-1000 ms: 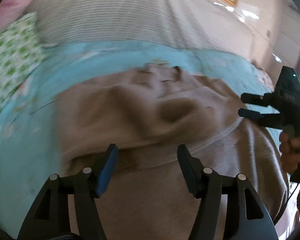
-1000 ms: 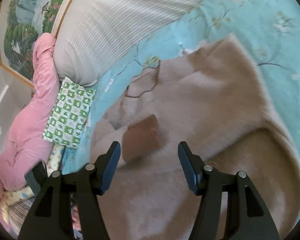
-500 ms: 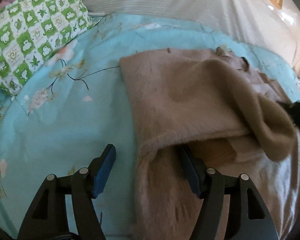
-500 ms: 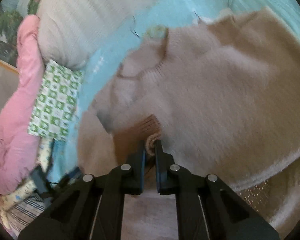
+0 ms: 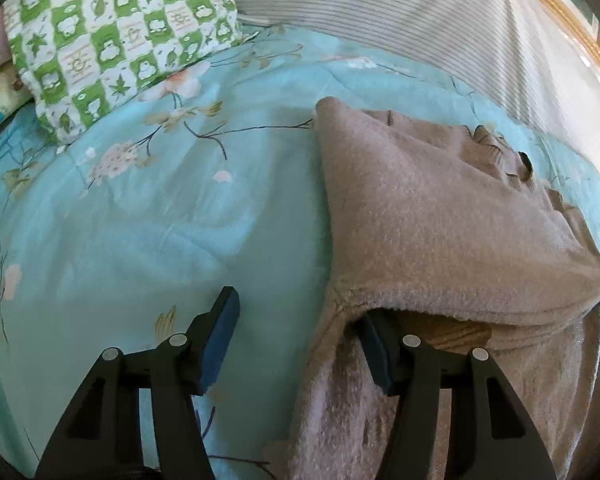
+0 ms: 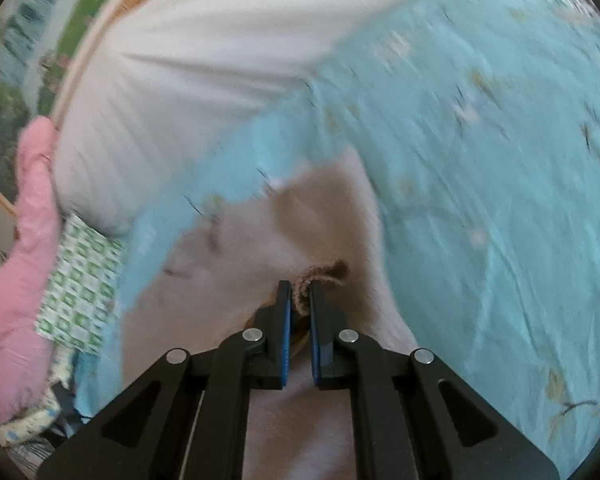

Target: Fold small clothes

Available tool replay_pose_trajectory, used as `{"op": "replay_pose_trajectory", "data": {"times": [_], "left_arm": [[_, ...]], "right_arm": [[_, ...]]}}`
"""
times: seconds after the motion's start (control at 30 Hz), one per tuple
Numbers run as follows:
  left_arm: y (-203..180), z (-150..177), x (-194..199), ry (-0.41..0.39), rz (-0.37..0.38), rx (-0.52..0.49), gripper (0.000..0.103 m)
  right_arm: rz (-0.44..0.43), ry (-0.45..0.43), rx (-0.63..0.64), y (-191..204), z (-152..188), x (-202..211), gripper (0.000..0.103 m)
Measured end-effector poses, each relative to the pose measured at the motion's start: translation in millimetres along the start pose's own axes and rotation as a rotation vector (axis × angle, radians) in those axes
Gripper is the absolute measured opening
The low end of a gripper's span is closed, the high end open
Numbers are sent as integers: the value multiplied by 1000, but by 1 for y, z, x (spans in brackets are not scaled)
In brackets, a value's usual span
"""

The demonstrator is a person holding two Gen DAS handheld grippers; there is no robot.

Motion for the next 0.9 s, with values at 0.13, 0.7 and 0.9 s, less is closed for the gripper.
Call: {"op": "replay_pose_trajectory", "data": {"times": [0.13, 0.7, 0.9], "left_arm": [[4, 0, 0, 16, 27, 33, 58], [7, 15, 19, 65, 100, -15, 58], [4, 5, 42, 69, 286, 28, 71]], "right_arm": [[2, -3, 24, -1, 1, 1, 9], [81, -4, 47, -7, 8, 19, 13], [64, 15, 86, 13, 15, 40, 14]]}}
Point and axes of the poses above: each gripper's, at about its wrist camera, not at the fingertips, and x roughly against the way its jaws point, y to its left, z to its underside, the point moved 9 cm from there along -x, roughly the way its jaws point, and after that the axes turned 12 degrees about -z, right-handed, at the moved point
